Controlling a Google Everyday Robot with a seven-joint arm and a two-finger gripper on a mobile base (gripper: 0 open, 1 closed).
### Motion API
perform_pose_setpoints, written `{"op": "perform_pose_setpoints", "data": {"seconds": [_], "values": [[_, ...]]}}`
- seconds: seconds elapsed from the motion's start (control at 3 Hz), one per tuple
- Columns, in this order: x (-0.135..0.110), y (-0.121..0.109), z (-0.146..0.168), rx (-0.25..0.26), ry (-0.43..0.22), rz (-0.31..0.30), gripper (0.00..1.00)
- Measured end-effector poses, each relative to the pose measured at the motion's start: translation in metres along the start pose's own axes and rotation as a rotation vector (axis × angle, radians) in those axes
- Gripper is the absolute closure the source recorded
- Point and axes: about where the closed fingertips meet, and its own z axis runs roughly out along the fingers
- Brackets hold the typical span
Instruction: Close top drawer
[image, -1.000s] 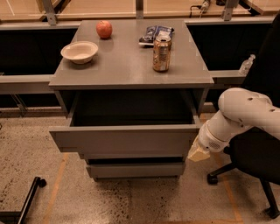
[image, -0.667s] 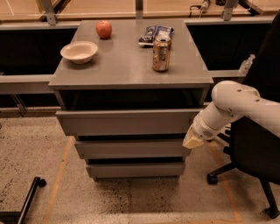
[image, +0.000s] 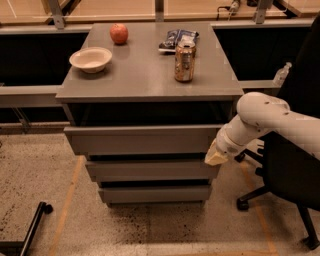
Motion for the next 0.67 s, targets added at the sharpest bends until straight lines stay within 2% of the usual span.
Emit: {"op": "perform_pose_setpoints", "data": {"seconds": [0.33,0.67], "values": [[-0.004,-0.039,0.020,0.005,-0.006,-0.036,1.00],[-0.005,-0.057,0.019,0.029,-0.006,-0.043,1.00]]}}
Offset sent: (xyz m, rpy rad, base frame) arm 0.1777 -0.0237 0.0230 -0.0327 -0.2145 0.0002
